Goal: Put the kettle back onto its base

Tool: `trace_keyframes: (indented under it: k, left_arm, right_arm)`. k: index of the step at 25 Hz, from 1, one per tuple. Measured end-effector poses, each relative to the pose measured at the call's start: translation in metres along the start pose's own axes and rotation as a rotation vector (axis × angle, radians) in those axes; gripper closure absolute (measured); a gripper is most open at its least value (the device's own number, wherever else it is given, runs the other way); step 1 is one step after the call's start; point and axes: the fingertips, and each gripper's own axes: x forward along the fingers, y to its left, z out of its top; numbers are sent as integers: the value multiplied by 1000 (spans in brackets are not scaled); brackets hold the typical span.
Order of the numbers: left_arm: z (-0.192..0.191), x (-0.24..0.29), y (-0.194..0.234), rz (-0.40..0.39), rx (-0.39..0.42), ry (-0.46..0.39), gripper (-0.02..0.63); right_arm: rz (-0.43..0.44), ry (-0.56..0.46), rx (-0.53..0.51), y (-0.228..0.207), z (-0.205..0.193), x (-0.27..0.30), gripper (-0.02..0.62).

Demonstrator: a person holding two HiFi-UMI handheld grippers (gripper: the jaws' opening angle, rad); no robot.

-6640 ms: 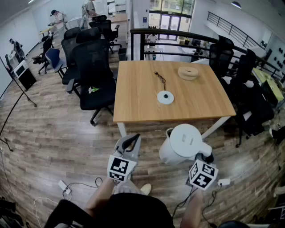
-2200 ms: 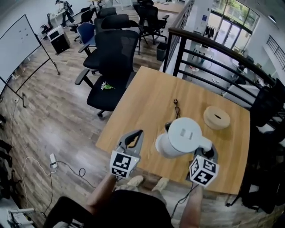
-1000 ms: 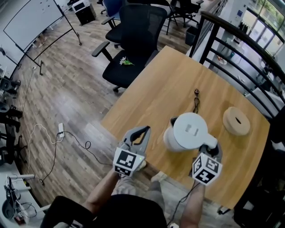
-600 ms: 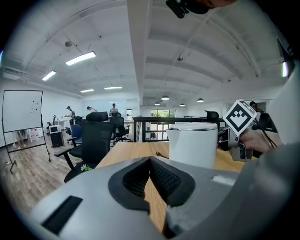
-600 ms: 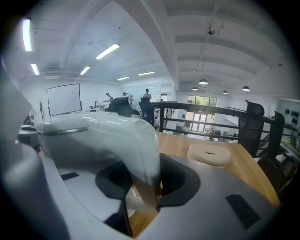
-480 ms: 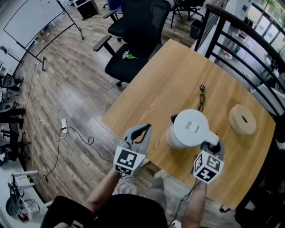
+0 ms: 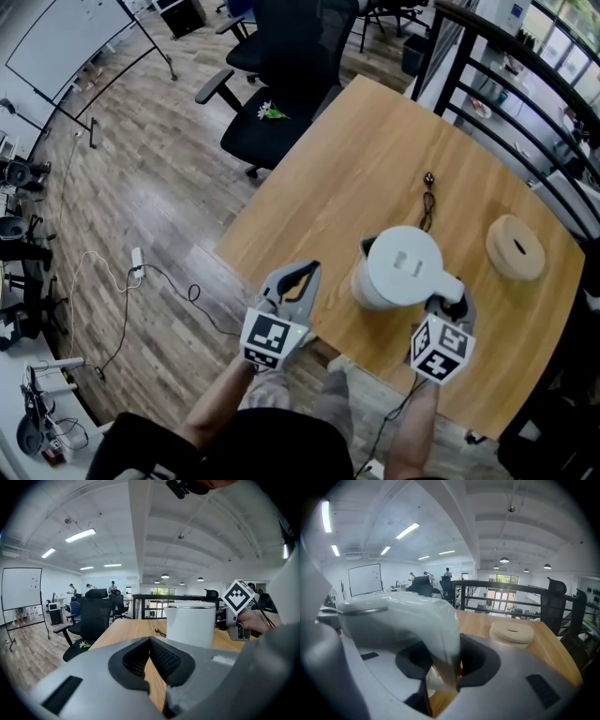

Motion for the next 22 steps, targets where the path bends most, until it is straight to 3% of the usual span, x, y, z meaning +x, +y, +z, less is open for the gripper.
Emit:
trace_keyframes:
  k: [22]
  left_arm:
    - [-6,-3,-8,1,2,8,604]
  right_arm:
    - [6,-8,-12,-3,-11,-3,462]
